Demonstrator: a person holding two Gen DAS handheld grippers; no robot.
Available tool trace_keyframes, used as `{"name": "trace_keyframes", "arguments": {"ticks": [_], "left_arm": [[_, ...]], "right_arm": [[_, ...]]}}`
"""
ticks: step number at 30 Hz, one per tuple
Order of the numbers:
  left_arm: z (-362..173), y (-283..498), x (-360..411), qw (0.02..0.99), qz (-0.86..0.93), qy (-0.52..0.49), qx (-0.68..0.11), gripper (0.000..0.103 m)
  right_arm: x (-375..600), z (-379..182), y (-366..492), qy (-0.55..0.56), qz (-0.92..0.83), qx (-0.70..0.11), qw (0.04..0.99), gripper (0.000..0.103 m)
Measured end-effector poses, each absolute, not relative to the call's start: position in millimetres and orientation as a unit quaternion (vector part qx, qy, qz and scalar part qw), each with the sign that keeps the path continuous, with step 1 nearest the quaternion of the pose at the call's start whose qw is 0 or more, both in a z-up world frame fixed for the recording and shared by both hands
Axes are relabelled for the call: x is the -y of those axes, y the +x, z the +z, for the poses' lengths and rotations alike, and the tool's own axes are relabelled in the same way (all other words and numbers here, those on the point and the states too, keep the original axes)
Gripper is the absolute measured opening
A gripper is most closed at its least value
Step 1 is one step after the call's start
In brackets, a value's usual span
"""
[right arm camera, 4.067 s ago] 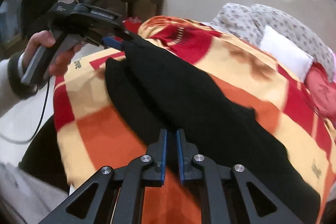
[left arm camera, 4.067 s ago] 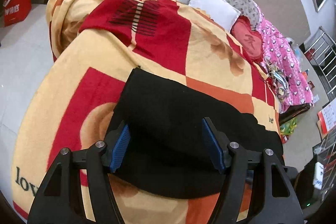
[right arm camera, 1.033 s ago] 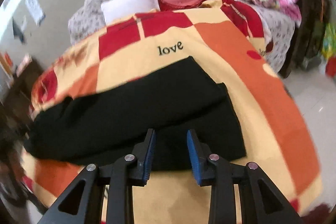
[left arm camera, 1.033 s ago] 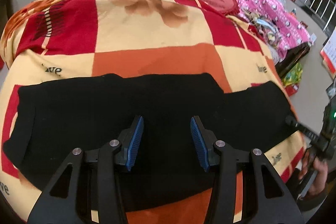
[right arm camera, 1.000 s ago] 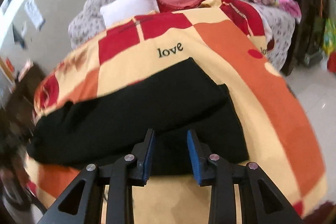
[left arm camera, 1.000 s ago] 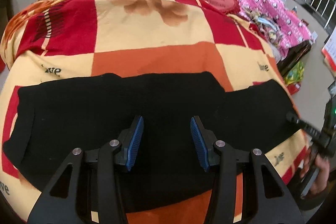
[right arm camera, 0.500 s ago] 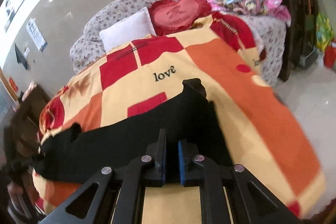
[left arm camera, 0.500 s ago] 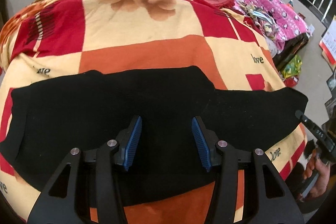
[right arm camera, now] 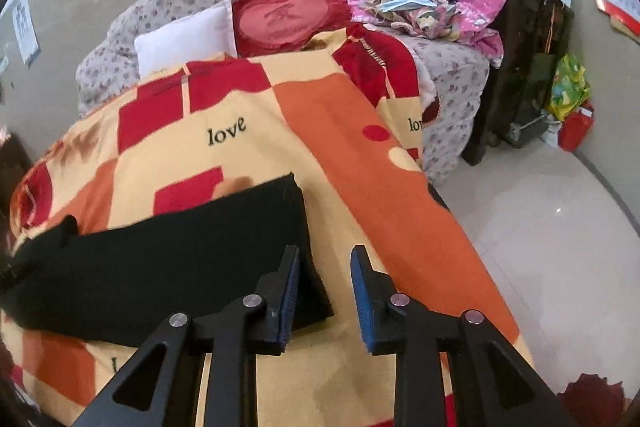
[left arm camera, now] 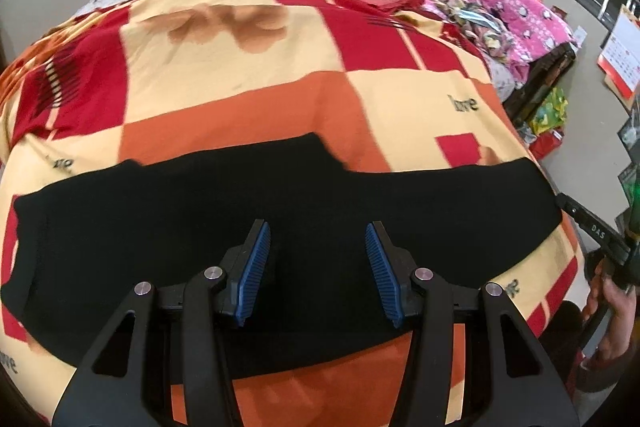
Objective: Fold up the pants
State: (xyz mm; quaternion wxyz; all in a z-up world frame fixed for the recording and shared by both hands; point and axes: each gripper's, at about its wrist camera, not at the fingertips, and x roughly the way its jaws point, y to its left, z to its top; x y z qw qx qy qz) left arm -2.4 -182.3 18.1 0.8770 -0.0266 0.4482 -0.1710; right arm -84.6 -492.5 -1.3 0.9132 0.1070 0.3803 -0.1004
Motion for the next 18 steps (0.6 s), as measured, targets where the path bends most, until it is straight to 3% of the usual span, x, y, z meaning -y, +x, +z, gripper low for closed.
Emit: {"name": "trace_keyframes", "arguments": {"ticks": [18], "left_arm": [[2.2,-1.9,273.9,0.855,-0.223,0.008,-0.469,0.049]], "right_arm": [[491.5,-3.3,-80.1,0.093,-0.077,-0.387,0.914,0.024]]}}
